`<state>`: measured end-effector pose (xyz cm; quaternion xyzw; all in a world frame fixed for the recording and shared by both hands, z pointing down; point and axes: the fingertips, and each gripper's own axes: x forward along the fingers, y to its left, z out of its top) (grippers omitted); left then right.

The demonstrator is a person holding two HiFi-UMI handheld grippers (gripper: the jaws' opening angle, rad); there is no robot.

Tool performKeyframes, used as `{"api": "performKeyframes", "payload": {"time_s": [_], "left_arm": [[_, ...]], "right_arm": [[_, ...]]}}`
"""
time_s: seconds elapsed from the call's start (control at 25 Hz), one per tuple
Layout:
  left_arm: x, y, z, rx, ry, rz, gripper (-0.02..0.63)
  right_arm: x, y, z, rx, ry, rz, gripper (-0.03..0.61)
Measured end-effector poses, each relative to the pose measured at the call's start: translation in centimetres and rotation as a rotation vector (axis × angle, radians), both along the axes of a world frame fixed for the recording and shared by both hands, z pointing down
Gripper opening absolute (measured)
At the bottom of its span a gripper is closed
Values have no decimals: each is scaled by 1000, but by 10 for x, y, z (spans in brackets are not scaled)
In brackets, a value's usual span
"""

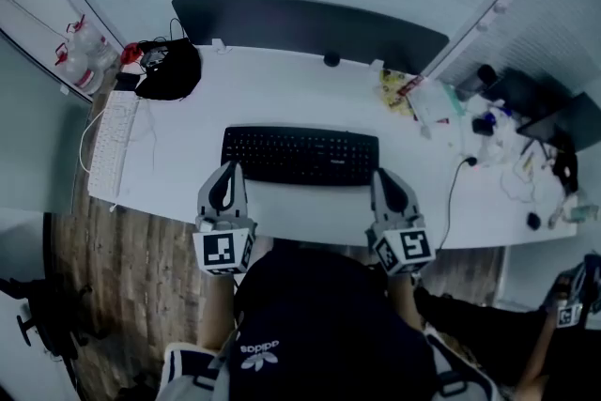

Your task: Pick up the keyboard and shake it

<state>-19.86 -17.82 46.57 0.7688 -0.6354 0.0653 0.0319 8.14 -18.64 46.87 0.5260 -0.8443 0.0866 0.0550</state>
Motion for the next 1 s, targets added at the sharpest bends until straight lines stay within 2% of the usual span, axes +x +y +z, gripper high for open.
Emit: {"api": "performKeyframes", "payload": {"time_s": [0.2,0.36,0.68,1.0], "left_arm": [[-27,-29,13,-13,9,21,3],[-44,-40,17,-21,26,7,3],[-66,-49,42,-89,15,-32,3],[-76,-54,43,-93,-8,-56,3]], "right_arm": [[1,-15,11,-15,9,98,5],[0,-22,17,-34,16,137,5],[1,-36,27,-64,16,164,5],[2,-55,29,-72,43,123,5]]}}
